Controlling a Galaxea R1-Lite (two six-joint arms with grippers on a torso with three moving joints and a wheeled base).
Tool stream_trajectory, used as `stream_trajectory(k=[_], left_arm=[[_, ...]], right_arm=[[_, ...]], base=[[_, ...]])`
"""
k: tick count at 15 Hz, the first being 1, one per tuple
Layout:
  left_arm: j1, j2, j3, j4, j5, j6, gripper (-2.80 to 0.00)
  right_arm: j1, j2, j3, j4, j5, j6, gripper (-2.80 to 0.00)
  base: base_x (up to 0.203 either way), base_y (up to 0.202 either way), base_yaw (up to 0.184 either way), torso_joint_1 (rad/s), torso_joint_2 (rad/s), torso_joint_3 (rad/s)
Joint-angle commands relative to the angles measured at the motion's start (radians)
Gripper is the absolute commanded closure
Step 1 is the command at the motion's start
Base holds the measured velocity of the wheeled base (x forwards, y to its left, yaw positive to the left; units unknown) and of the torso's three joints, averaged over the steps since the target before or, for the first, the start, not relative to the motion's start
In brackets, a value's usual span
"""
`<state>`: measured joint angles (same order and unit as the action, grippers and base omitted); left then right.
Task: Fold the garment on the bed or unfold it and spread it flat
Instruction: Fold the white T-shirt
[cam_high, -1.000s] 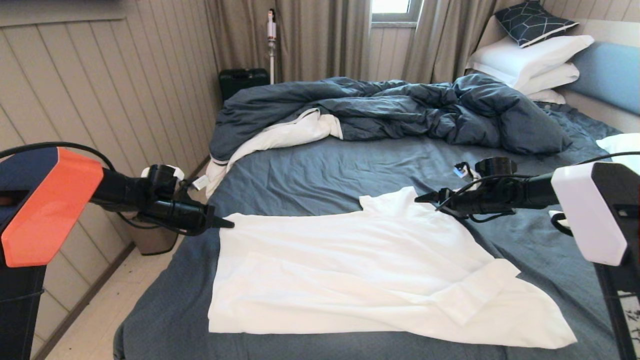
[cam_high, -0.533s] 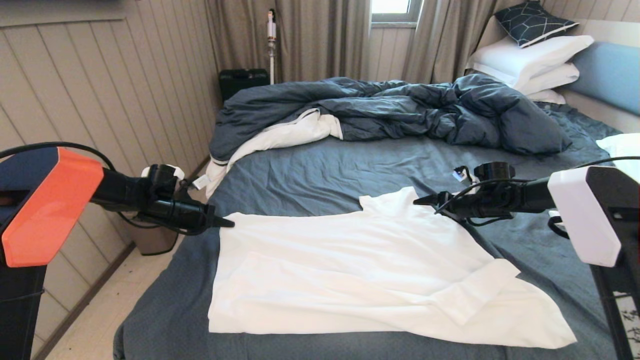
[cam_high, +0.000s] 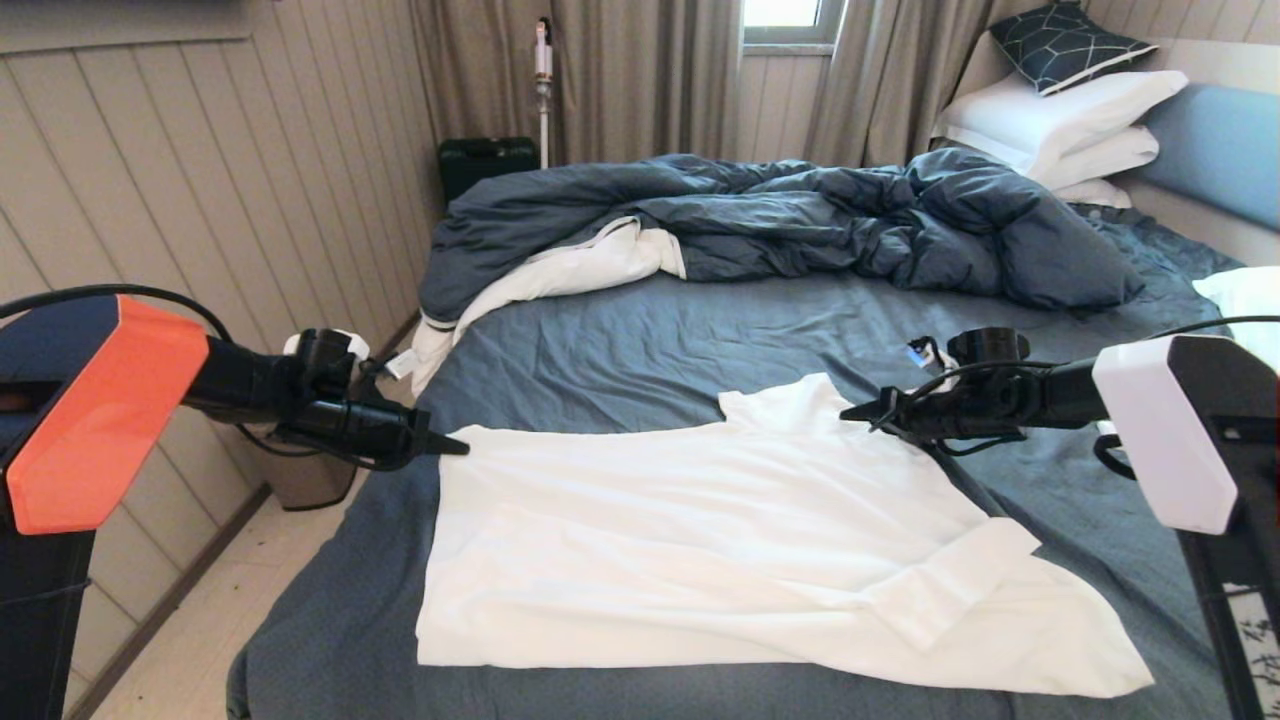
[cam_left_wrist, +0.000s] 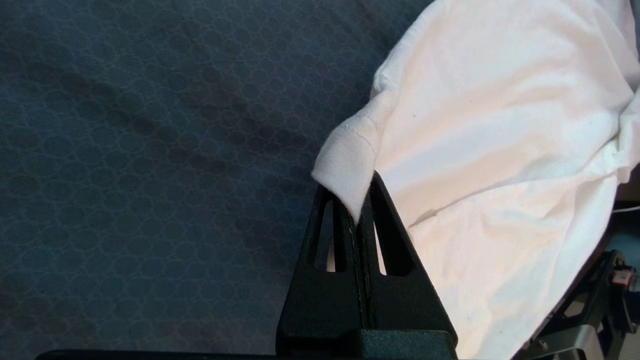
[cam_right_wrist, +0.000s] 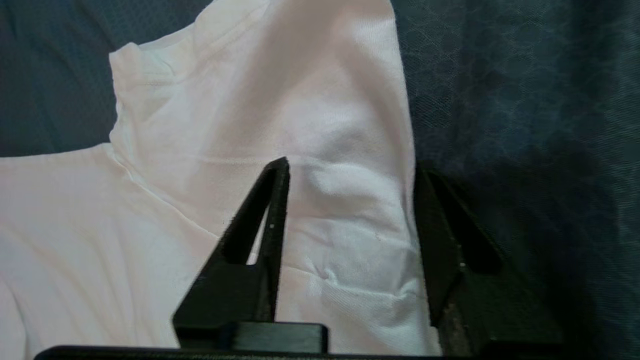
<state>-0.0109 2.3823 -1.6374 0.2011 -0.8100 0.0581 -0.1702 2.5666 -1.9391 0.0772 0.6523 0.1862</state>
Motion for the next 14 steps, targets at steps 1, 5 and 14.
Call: stream_trajectory(k=[1,5,14], left_arm=[[0.0,0.003,-0.001,0.001,-0.003,0.0,0.0],[0.0,0.001,-0.002,0.0,-0.003,0.0,0.0],[0.0,-0.087,0.056,0.0,-0.005,0.0,0.0]], right_arm=[[0.0,0.0,0.0,-0.001,0.004,0.001,0.0],[-0.002,-0.008,0.002,-0.001,0.004,0.001,0.0],[-0.056,-0.109,0.047,0.014,0.003,0.002,0.0]], base=[[0.0,0.0,0.0,0.0,0.0,0.0],[0.0,0.0,0.0,0.0,0.0,0.0],[0.0,0.0,0.0,0.0,0.0,0.0]])
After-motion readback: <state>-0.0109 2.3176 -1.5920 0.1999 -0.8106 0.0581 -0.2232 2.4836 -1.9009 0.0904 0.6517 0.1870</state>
